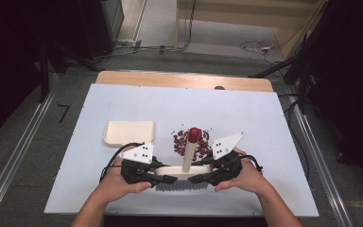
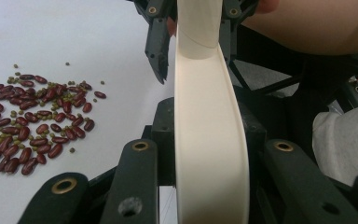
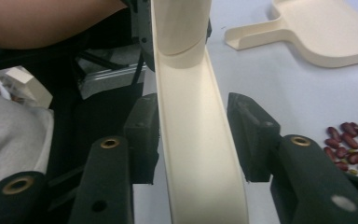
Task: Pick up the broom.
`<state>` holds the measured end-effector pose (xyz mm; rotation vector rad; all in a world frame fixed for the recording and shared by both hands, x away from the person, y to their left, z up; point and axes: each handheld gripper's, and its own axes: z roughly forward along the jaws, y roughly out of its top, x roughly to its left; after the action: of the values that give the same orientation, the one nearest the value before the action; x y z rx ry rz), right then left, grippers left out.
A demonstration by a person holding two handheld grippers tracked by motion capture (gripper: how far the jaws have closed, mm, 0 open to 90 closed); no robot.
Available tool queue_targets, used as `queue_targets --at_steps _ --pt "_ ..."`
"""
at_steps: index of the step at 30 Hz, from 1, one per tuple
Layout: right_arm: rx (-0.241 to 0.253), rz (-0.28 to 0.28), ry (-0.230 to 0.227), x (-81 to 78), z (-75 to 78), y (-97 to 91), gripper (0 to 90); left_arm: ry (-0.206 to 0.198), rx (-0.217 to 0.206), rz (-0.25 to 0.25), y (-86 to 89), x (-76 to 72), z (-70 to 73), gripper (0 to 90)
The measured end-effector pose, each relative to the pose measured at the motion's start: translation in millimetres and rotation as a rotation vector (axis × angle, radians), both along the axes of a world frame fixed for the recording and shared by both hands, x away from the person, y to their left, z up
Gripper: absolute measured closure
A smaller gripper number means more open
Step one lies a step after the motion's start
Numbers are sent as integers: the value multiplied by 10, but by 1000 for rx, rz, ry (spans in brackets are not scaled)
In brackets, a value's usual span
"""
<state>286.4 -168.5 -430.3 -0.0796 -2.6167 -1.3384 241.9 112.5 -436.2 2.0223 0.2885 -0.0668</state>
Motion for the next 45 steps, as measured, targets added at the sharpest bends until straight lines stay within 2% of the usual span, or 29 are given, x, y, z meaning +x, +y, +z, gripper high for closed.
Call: queue_targets --at_steps 3,6,11,13,17,18,19,20,23,28,30,31,32,36,37,38,43,44,45 --pt "9 29 17 8 -12 1 637 5 -1 -3 -2 2 0 685" --pt "8 55 32 10 -19 -2 654 15 -5 -18 -4 4 -3 684" --pt "10 49 38 2 -2 -7 659 31 -22 -21 10 16 -5 680" --pt "20 45 28 1 -1 -2 660 41 -49 1 27 32 -13 675" --pt "27 -11 4 -20 28 16 662 32 -77 46 75 49 -17 620" --pt "30 -27 1 -20 37 12 662 25 -82 72 89 52 -17 572" --pt "30 -27 1 -20 37 12 662 18 -85 113 103 61 -17 572" --pt "34 -57 -5 -2 57 -12 662 15 -98 158 149 77 -23 486" --pt "55 -114 -11 48 77 -77 662 18 -112 181 190 89 -30 434" --pt "47 -199 -21 101 98 -152 662 22 -140 253 238 117 -55 298" --pt "47 -209 -23 110 101 -159 662 20 -140 268 249 120 -57 267" --pt "53 -233 -32 131 108 -182 662 19 -138 295 261 124 -56 149" --pt "58 -242 -26 139 113 -198 661 20 -138 321 278 129 -54 105" --pt "74 -281 -33 173 130 -249 662 20 -163 387 380 142 -61 57" --pt "78 -318 -37 198 147 -289 662 19 -168 393 400 144 -70 24" --pt "78 -318 -37 198 147 -289 662 19 -169 404 423 145 -77 24" --pt "89 -426 -58 252 175 -394 661 4 -185 454 515 149 -86 0" --pt "86 -475 -72 272 185 -440 661 0 -188 465 532 144 -87 0" --pt "86 -475 -72 272 185 -440 661 -6 -184 474 549 143 -88 0"
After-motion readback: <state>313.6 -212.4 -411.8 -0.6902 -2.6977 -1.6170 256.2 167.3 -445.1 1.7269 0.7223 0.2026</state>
